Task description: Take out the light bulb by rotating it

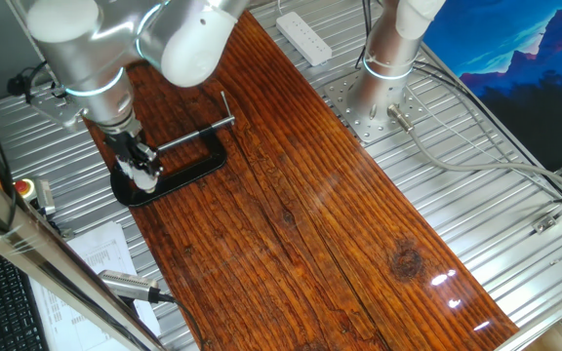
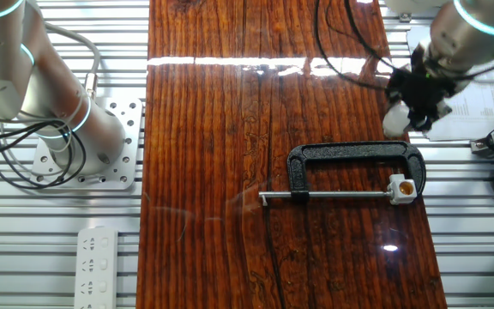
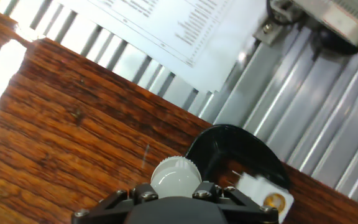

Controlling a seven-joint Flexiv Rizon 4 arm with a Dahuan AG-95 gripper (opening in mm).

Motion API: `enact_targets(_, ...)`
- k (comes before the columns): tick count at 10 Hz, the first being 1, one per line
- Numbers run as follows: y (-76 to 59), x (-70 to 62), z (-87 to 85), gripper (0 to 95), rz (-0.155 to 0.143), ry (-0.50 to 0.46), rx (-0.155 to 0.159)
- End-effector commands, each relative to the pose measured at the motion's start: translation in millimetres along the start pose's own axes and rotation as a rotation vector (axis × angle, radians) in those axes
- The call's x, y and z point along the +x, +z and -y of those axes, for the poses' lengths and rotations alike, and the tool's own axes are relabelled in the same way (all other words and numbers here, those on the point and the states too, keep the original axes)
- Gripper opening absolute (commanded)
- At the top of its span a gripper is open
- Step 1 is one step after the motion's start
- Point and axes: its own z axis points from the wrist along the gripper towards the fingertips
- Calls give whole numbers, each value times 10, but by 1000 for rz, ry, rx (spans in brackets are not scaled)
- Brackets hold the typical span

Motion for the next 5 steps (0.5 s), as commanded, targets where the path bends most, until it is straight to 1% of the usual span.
enact_targets(1, 5, -11, -34, 0, 8, -10, -3)
enact_targets(2, 40, -24, -38, 0, 16, -16, -7)
enact_targets(3, 113, -44, -47, 0, 21, -24, -12)
enact_targets(5, 176, -63, -56, 0, 21, -15, -13)
